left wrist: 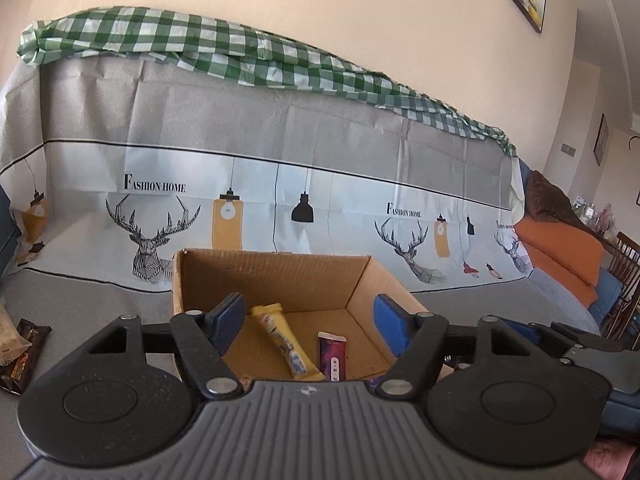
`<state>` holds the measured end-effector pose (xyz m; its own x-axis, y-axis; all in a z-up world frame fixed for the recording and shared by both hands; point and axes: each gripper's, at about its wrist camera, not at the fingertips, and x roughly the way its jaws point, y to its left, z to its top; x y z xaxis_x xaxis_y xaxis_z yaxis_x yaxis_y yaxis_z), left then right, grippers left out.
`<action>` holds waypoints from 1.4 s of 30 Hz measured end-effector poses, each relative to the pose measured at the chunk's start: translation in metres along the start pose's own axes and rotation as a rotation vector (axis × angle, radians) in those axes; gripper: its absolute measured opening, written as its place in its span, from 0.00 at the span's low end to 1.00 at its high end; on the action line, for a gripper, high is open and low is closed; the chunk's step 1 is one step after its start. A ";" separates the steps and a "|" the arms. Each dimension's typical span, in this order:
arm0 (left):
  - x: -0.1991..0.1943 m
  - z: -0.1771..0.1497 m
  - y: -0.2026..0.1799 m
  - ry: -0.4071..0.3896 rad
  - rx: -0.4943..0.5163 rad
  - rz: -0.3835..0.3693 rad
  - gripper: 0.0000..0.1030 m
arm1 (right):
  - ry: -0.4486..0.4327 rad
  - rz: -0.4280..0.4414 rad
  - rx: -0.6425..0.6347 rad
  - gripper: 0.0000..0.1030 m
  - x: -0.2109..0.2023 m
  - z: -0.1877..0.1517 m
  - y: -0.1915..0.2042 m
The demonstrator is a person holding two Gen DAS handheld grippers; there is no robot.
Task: Organize snacks
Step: 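Open both grippers over the box to drop the packet and cracker bag, then move both open tools back down toward the wafer bar and chocolate bar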
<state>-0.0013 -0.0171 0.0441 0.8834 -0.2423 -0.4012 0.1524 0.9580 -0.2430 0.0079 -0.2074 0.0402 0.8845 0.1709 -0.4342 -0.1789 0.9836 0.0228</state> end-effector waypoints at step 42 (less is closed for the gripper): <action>-0.059 0.011 0.204 0.024 0.027 0.439 0.21 | -0.002 0.379 -0.013 0.18 -0.001 -0.013 0.179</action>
<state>-0.0177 0.1940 0.0279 0.8563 0.1854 -0.4820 -0.2234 0.9745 -0.0220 -0.0307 -0.0326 0.0332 0.7553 0.5224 -0.3957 -0.4987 0.8499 0.1702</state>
